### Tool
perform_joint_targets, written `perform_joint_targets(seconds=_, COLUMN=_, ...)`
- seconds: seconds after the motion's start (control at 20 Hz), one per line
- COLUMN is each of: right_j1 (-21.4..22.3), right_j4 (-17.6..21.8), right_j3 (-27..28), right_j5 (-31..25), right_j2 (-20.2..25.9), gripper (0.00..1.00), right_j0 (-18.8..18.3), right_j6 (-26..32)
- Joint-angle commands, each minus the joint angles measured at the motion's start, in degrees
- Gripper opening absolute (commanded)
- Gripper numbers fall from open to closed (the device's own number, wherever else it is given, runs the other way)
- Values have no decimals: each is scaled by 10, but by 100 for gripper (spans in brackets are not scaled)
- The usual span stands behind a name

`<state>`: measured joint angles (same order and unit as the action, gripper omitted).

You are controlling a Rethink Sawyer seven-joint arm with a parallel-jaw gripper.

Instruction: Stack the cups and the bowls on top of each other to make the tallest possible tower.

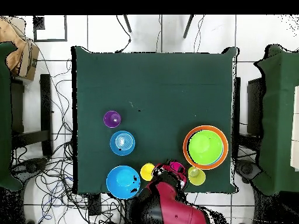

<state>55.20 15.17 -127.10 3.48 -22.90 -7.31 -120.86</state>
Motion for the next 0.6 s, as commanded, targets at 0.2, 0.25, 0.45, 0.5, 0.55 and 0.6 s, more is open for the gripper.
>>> perform_joint_targets(seconds=0.2, right_j1=84, right_j4=55, right_j3=-29, right_j5=-103, right_j2=100, gripper=100, right_j0=-85, right_j6=28)
perform_joint_targets(seconds=0.25, right_j1=85, right_j4=56, right_j3=-28, right_j5=-101, right_j2=103, gripper=100, right_j0=-86, right_j6=25)
perform_joint_targets(seconds=0.45, right_j1=56, right_j4=54, right_j3=-2, right_j5=-75, right_j2=97, gripper=100, right_j0=-68, right_j6=-5)
perform_joint_targets(seconds=0.5, right_j1=43, right_j4=49, right_j3=4, right_j5=-63, right_j2=100, gripper=100, right_j0=-68, right_j6=-16)
perform_joint_targets(seconds=0.55, right_j1=30, right_j4=44, right_j3=12, right_j5=-54, right_j2=97, gripper=100, right_j0=-62, right_j6=-23)
perform_joint_targets(seconds=0.6, right_j1=23, right_j4=37, right_j3=19, right_j5=-54, right_j2=96, gripper=100, right_j0=-58, right_j6=-28)
